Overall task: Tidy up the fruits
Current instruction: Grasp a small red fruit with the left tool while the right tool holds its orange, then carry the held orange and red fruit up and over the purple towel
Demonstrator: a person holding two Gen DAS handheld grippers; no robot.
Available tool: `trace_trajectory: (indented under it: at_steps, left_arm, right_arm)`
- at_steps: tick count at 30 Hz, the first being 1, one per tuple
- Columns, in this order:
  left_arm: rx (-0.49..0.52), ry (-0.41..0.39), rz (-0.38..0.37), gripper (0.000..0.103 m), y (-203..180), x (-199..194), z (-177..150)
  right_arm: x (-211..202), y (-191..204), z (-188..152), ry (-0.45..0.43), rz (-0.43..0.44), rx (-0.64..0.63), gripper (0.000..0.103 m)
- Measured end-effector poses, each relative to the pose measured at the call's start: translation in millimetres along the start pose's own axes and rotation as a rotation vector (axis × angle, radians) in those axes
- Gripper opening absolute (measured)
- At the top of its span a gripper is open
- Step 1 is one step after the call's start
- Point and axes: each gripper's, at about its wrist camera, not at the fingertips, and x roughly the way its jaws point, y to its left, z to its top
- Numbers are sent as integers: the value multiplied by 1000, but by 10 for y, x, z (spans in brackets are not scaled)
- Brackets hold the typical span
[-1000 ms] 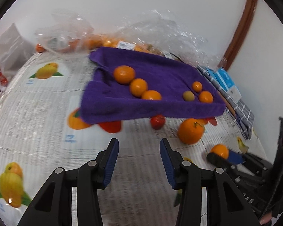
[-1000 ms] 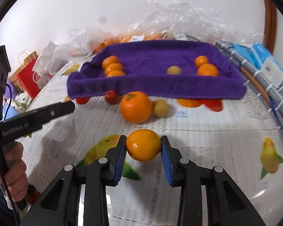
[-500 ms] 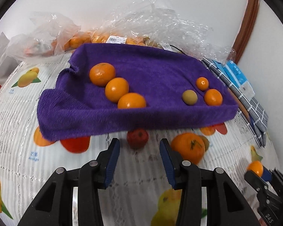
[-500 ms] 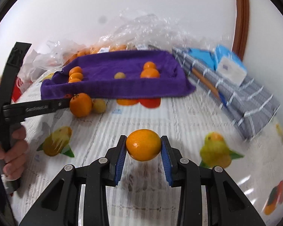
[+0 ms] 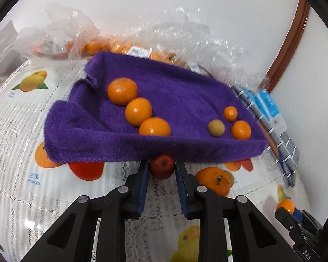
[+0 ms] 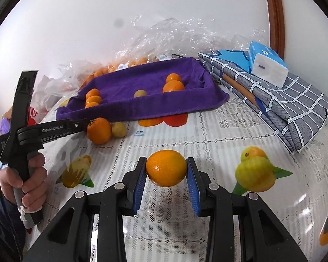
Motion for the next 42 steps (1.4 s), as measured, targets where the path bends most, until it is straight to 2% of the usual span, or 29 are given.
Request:
trace_trajectory:
  at_steps: [12,22,30,32,35,42]
  left_arm:
    - [-1,-43,-11,24,11,-118,-20]
    - [-2,-83,2,24,12,-245,-55]
    - [-24,-122,-15,24,49,-363,-47]
    - [-33,-128,-22,24,68,-383,-44]
    - [-50,-123,-75,24,89,-398,-38]
    - [-42,-137,-99,24,56,-449,-46]
  right_arm:
    - [28,28,3,15,-18,-4,36]
    - [6,9,2,3,-51,6,36]
    - [-25,-6,3,-11,-50,14,36]
    - [-23,-7,7,-9,-53,17,36]
    - [-23,-22,20,-5,-66,33,36]
    - [-86,-66,141,-30,-47,86,36]
